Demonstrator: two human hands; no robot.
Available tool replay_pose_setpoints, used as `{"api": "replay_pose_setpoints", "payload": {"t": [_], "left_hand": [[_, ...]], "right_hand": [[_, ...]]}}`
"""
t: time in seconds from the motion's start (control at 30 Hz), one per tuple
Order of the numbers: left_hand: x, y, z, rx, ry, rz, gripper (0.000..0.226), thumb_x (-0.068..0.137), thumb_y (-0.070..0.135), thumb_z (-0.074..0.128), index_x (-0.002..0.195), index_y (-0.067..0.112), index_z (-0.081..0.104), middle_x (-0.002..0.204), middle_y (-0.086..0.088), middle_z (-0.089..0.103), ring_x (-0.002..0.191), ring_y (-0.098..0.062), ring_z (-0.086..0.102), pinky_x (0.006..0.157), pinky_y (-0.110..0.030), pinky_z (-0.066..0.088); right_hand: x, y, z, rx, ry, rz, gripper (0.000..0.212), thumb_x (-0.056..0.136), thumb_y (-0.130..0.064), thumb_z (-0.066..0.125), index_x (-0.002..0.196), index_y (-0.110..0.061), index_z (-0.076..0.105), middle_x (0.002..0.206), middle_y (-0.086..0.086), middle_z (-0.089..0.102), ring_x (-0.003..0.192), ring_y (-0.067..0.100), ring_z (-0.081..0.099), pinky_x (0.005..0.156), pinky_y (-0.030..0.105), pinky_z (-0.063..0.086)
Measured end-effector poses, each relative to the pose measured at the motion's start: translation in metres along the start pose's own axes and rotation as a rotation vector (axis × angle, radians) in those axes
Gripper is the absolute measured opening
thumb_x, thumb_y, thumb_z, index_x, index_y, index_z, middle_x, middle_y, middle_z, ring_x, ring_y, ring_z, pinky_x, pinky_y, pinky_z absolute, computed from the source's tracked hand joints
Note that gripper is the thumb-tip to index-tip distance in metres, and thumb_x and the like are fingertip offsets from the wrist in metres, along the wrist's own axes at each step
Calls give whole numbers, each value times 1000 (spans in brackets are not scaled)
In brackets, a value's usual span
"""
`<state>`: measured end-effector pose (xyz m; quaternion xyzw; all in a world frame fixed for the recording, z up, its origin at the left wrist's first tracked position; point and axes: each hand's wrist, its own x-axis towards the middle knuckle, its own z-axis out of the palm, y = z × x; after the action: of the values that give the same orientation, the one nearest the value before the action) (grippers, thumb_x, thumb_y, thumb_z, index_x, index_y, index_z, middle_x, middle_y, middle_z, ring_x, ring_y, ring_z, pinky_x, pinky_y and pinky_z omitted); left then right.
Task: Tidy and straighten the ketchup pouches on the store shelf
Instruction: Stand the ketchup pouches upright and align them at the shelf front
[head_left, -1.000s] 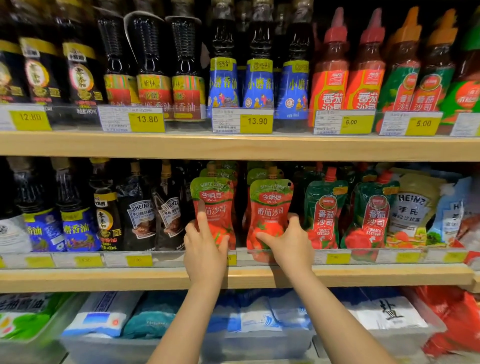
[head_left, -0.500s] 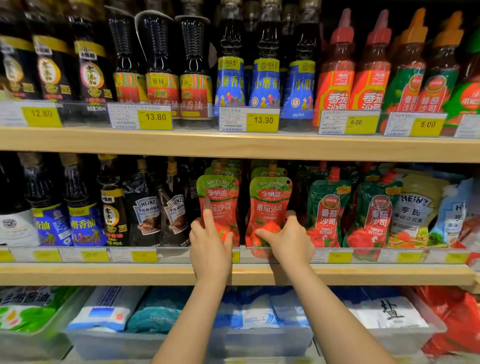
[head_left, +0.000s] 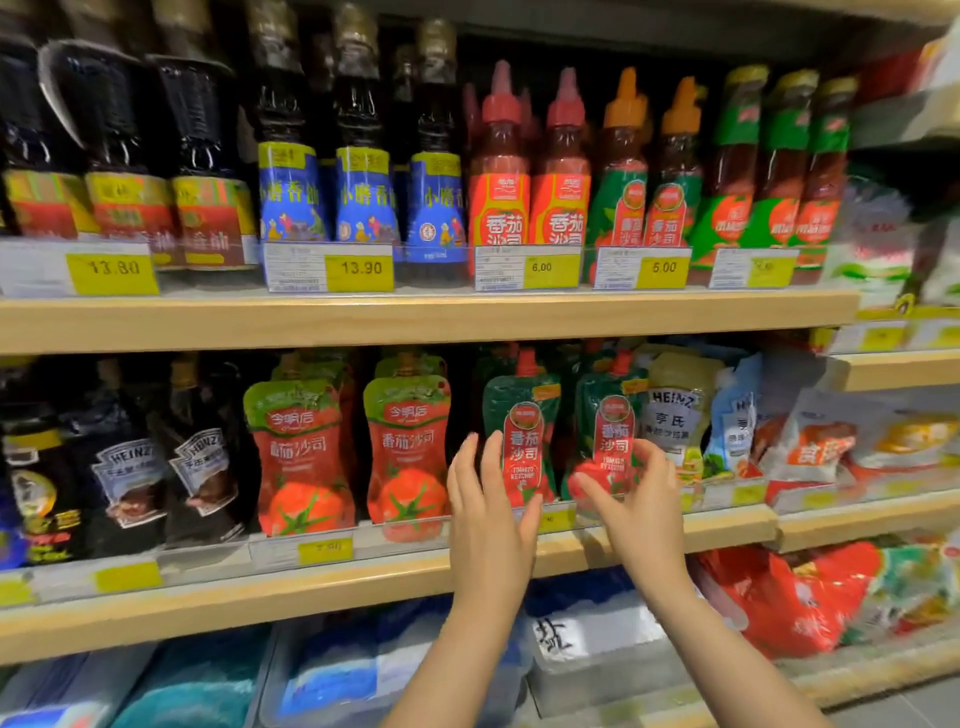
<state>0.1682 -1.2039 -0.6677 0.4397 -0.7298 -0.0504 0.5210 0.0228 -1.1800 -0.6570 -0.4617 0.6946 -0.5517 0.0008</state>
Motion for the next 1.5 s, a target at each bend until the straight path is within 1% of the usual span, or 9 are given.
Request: {"api": "replay_pose_setpoints", "payload": {"t": [0.13,0.23,0.43,0.73,1.0,1.17,1.3,1.4,1.5], "left_hand": [[10,9,28,121,-37,-147,90,81,34,68,145,10,10,141,-20,34,131,-35,33,95,-40,45],[17,11,41,191,-30,-218,92,77,34,71,142,11,11,130,-21,44,116,-35,46,87,-42,49],[21,11,54,255,-31,-264,76,78,30,70,132,21,17,116,-21,49,97,-33,54,79,-43,51],[24,10,61,325,-27,-275,63,79,29,70,125,10,33,109,-23,51,90,-35,55,74,-42,52],[28,9,66,342,-46,-299,54,77,27,72,116,5,41,97,-23,54,83,-36,56,69,-43,51],[26,15,56,280,-47,-261,64,84,36,63,130,6,31,114,-22,49,105,-34,47,81,-38,48],[5,7,18,97,218,-80,78,82,45,58,142,11,21,138,-15,35,129,-29,32,102,-35,32],[9,-24,-10,162,364,-199,86,76,37,69,140,6,22,139,-21,34,128,-35,32,103,-42,31],[20,-40,-20,254,302,-334,92,68,26,80,137,-1,25,134,-30,37,123,-44,35,98,-52,37]], "right_hand": [[25,10,3,-104,5,75,94,67,-44,76,137,-7,26,139,16,38,130,32,32,105,47,33],[34,13,13,-158,-11,99,97,67,-46,76,137,-2,24,138,19,38,128,34,33,103,46,34],[37,22,18,-155,-28,67,55,68,-44,73,101,-15,40,100,11,60,92,31,57,76,46,50],[42,29,17,-177,-21,42,49,71,-44,72,94,-15,40,95,11,62,85,32,59,69,41,50],[47,30,26,-251,11,37,53,71,-39,74,99,-5,43,103,15,42,82,36,55,59,35,39],[47,24,23,-190,-3,52,58,69,-37,76,102,-1,45,106,19,44,98,37,49,76,43,44],[29,11,17,-98,114,-37,85,67,-50,73,128,-5,35,125,15,42,118,28,35,95,41,38],[7,-1,29,-38,37,-137,85,66,-56,69,131,-14,33,127,6,43,118,19,36,94,33,36],[-5,-13,51,-15,-115,-123,88,68,-54,70,135,-15,29,132,4,41,123,20,39,97,33,38]]}}
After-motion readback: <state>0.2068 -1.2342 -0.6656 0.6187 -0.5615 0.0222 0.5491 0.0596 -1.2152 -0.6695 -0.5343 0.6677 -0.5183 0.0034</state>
